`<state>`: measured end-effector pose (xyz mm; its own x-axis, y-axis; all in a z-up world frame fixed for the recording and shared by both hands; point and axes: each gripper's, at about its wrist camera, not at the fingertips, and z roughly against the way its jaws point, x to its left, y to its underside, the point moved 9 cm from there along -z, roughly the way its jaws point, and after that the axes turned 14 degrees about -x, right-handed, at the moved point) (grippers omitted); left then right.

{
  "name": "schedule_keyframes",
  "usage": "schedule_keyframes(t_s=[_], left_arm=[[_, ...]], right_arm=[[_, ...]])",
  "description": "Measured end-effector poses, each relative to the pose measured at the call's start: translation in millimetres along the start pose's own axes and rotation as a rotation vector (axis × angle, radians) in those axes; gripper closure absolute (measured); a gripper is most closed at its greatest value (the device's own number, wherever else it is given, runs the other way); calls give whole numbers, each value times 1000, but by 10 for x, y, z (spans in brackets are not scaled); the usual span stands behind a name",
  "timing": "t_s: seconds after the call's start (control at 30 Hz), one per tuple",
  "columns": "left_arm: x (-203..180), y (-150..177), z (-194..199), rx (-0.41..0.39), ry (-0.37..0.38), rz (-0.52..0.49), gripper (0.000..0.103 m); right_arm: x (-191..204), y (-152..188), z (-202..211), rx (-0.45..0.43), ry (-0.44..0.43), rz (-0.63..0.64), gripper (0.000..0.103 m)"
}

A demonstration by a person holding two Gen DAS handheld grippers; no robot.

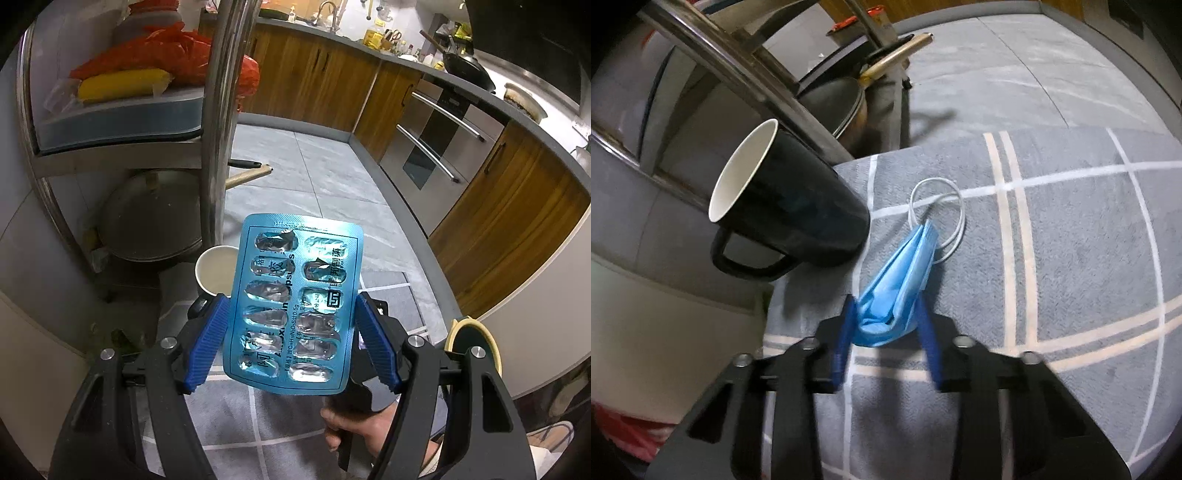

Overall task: Collect trash
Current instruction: 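Grasp the blue blister pack with left gripper while right gripper reaches the blue mask, then grasp the blue face mask with right gripper and lift it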

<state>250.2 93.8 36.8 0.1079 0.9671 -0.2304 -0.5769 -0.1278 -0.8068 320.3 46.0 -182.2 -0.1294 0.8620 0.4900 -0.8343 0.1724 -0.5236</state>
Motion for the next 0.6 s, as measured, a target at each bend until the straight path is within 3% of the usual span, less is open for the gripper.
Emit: schedule_keyframes(t_s=[0.07,0.13,0.6], left_arm=[[-15,3,-2,-1,2,-1,34],[-37,1,-8,-2,2,-6,34],[-451,103,-47,8,50,-68,34]], right_arm=[[-5,7,59,-4,-6,16,88],[-11,10,178,-19,-21,13,89],[-244,104,1479,-152,-56,70,92]])
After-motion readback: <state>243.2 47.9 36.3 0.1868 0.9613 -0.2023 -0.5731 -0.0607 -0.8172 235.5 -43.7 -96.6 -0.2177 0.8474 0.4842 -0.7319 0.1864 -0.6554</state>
